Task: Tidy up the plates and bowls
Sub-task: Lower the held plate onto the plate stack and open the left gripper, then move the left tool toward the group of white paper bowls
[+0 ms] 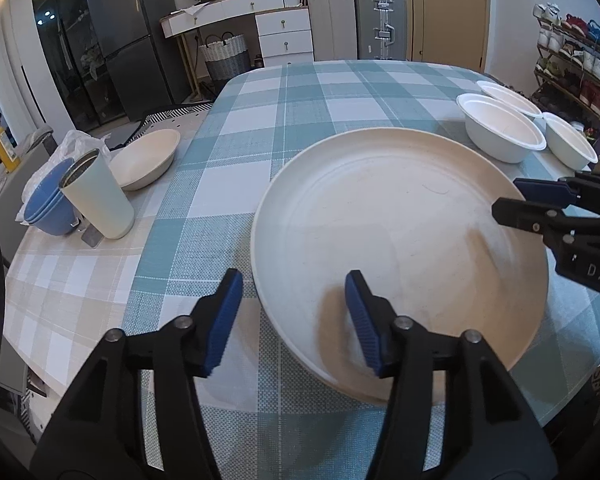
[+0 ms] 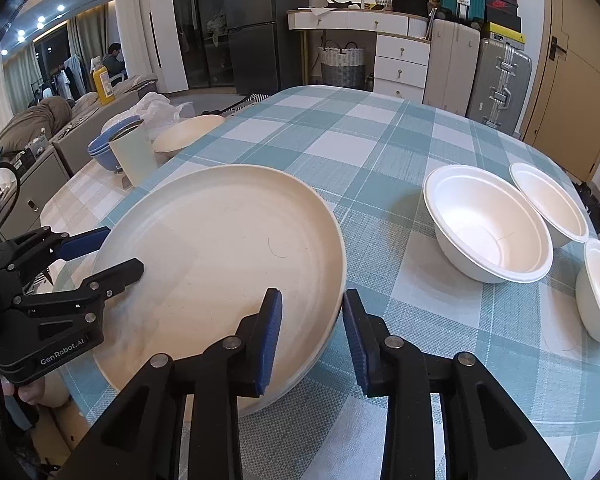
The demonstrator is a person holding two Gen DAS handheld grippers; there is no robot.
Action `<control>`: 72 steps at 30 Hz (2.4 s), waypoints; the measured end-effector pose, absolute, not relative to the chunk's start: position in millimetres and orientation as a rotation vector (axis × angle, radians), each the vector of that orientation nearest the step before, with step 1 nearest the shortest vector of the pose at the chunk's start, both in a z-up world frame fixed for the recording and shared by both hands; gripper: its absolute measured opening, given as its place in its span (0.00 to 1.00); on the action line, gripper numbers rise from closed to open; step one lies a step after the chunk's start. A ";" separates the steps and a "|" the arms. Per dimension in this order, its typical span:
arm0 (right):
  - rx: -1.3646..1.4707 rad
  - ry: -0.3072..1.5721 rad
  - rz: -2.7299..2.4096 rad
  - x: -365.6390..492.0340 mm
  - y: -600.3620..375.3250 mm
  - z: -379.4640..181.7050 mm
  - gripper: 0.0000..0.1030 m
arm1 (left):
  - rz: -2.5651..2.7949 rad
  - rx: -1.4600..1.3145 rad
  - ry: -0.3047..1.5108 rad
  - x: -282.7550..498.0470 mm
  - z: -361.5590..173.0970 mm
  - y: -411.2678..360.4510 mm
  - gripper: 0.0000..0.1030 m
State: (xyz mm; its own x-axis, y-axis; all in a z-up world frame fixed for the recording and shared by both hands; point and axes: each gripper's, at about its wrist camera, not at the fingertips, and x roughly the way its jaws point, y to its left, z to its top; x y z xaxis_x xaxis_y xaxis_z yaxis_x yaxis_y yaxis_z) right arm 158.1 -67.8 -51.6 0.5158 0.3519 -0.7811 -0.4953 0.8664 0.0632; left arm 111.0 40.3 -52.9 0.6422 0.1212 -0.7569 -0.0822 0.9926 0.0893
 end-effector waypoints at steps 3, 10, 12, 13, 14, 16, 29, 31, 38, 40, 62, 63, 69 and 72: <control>-0.164 0.887 0.518 158.2 -70.1 -50.0 0.51 | 0.103 0.014 0.862 109.3 -50.4 43.6 0.70; -0.077 0.825 0.576 154.0 -82.6 -32.6 0.85 | 0.067 -0.048 0.862 105.7 -42.6 49.2 0.72; -0.071 0.802 0.576 152.4 -86.8 -24.6 0.94 | 0.048 -0.080 0.853 104.7 -38.8 50.6 0.74; -0.067 0.791 0.574 151.8 -88.8 -20.8 0.96 | 0.042 -0.087 0.849 104.6 -37.3 49.3 0.75; -0.060 0.781 0.575 152.0 -91.3 -17.0 0.98 | 0.036 -0.088 0.847 105.0 -35.9 48.3 0.75; -0.035 0.757 0.582 151.9 -97.8 -9.2 0.99 | 0.036 -0.080 0.843 106.4 -33.6 45.0 0.75; -0.017 0.692 0.527 157.9 -148.5 32.8 0.99 | -0.044 -0.069 0.818 138.3 -4.4 3.0 0.94; -0.005 0.686 0.506 161.0 -160.2 37.2 0.99 | -0.054 -0.066 0.801 145.1 1.2 -5.4 0.98; 0.016 0.680 0.441 171.2 -203.6 52.0 1.00 | -0.096 -0.039 0.795 174.0 17.6 -37.2 0.98; 0.022 0.681 0.417 175.2 -216.6 56.9 1.00 | -0.109 -0.033 0.790 182.9 24.0 -45.9 0.98; 0.050 0.709 0.258 229.2 -326.4 88.0 1.00 | -0.216 0.026 0.771 280.8 67.6 -140.7 0.98; 0.052 0.712 0.252 231.9 -329.7 87.0 0.99 | -0.220 0.030 0.774 285.3 67.3 -144.9 0.98; 0.088 0.728 0.231 253.8 -349.1 79.1 0.99 | -0.243 0.046 0.794 314.4 63.0 -170.6 0.98; 0.114 0.743 0.220 266.6 -357.7 72.7 0.99 | -0.254 0.056 0.808 329.4 58.2 -180.8 0.98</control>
